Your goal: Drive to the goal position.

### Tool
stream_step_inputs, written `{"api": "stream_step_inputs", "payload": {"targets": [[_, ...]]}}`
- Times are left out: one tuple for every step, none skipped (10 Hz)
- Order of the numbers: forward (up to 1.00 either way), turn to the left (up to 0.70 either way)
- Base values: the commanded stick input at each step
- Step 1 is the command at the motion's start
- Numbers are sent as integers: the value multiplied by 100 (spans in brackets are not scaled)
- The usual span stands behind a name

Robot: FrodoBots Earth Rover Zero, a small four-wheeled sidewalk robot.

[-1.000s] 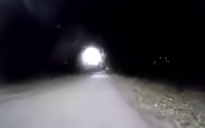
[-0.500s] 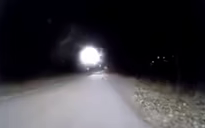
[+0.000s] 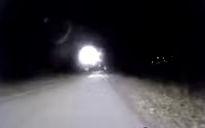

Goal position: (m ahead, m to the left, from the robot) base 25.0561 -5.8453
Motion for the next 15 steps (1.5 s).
{"api": "stream_step_inputs", "payload": {"targets": [[100,0],[100,0],[100,0],[100,0],[100,0],[100,0],[100,0],[100,0],[100,0],[100,0],[100,0],[100,0],[100,0],[100,0],[100,0]]}}
